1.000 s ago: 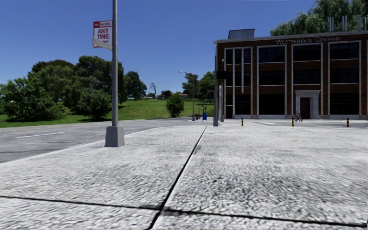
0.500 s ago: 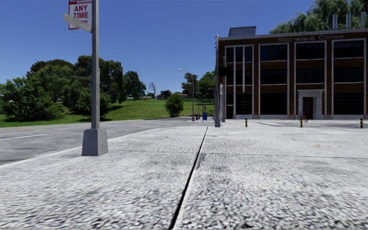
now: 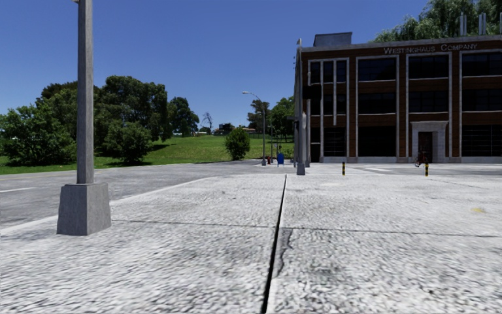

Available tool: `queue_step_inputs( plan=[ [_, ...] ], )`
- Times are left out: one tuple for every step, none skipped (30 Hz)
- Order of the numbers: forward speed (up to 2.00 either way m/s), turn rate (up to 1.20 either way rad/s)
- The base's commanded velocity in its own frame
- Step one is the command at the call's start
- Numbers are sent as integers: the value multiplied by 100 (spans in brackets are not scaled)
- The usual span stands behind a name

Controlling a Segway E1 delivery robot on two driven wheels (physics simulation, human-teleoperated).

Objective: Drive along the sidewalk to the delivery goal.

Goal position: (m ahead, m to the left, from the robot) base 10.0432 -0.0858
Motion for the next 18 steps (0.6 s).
queue_step_inputs(
  plan=[
    [200, 0],
    [200, 0],
    [200, 0],
    [200, 0],
    [200, 0],
    [200, 0],
    [200, 0],
    [200, 0],
    [200, 0],
    [200, 0],
    [200, 10],
    [200, 20],
    [200, 22],
    [200, 22],
    [200, 25],
    [200, 27],
    [200, 27],
    [200, 27]
  ],
)
